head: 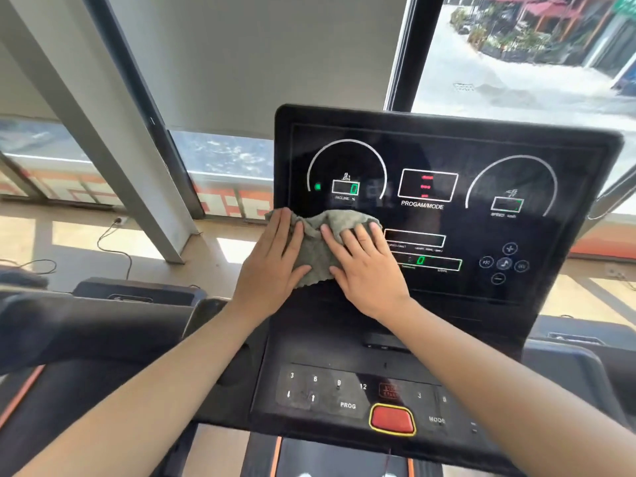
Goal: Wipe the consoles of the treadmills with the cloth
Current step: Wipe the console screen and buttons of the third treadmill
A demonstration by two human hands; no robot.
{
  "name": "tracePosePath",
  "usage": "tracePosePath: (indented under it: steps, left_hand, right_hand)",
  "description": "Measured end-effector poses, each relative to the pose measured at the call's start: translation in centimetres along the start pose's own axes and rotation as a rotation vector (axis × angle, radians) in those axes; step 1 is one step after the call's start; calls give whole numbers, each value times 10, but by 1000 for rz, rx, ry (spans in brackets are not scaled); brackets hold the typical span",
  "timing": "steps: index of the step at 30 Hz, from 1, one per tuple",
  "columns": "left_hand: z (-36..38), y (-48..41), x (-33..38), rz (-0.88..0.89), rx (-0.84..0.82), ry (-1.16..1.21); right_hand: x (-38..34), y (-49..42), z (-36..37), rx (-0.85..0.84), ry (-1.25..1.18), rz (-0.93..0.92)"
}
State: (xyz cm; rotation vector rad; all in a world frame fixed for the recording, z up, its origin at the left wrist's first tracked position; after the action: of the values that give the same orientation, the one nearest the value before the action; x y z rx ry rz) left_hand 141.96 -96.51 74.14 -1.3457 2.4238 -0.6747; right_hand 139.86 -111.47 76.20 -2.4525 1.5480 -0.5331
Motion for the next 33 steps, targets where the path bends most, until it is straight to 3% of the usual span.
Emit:
tracePosePath:
  steps: [7,12,16,23,33]
  left_hand:
    - [27,60,32,-1,29,88]
    - [26,75,41,-77,61,216]
    - [32,73,46,-133,26,381]
    - [30,38,95,51,85,333]
    - [43,-13,201,145,48,441]
  right_hand:
    - [-31,52,35,-61,-59,31]
    - [-45,71,39,89,-142,41]
    - [-22,92,41,148,-192,105]
    - [32,123,37,160,-265,244]
    - [118,194,27,142,-284,539]
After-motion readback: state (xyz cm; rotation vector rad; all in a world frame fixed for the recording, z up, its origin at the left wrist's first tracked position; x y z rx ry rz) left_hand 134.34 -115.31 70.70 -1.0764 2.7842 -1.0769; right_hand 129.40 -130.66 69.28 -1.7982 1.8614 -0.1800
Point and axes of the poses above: each hand's wrist, its own y-axis away from the middle knuckle, its own z-axis out of the palm, x = y × z, the point moved 8 cm from there along -y, towards the middle knuckle, and after that the axes turned 1 degree about z, right-handed, at the moved point
